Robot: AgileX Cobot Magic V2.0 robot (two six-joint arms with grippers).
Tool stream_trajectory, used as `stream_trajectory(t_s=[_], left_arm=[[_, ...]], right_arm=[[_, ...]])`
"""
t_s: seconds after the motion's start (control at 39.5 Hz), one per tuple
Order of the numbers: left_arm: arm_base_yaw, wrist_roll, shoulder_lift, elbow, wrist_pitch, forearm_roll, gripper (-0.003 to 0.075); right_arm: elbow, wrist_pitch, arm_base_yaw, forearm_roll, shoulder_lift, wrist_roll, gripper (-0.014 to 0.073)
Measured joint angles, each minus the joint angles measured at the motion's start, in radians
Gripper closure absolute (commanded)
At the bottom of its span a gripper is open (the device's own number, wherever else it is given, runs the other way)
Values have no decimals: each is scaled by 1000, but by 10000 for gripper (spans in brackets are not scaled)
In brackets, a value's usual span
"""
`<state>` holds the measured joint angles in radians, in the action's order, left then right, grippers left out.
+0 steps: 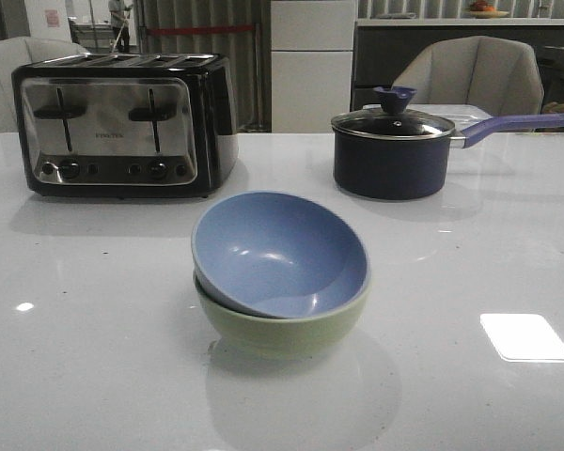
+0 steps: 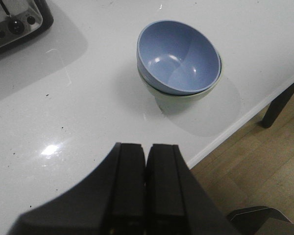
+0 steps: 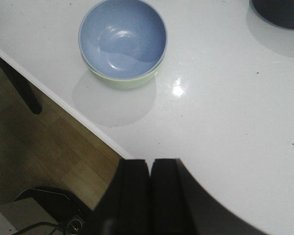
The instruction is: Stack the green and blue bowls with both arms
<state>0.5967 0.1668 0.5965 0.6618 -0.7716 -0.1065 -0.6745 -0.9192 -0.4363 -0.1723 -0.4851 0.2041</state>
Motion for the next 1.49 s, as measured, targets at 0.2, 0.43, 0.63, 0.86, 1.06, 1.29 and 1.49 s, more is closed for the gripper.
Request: stream_trajectory(t_s=[0.2, 0.43, 0.63, 0.86, 1.06, 1.29, 1.49], left_arm=[[0, 0, 0, 0, 0, 0, 622], [0, 0, 0, 0, 0, 0, 622], [0, 0, -3, -2, 4, 0, 622], [-127, 0, -136, -74, 62, 4, 622], [-336, 0, -340, -293, 347, 7, 622], [-524, 0, -538, -483, 508, -3, 622], [-554, -36, -598, -583, 544, 17, 622]], right_arm=[[0, 0, 0, 0, 0, 0, 558], [0, -8, 0, 0, 0, 0, 558], [0, -11, 0, 0, 0, 0, 558], [0, -14, 0, 0, 0, 0, 558], [0, -15, 0, 0, 0, 0, 558], [0, -17, 0, 0, 0, 0, 558], [0, -17, 0, 1, 0, 0, 558]])
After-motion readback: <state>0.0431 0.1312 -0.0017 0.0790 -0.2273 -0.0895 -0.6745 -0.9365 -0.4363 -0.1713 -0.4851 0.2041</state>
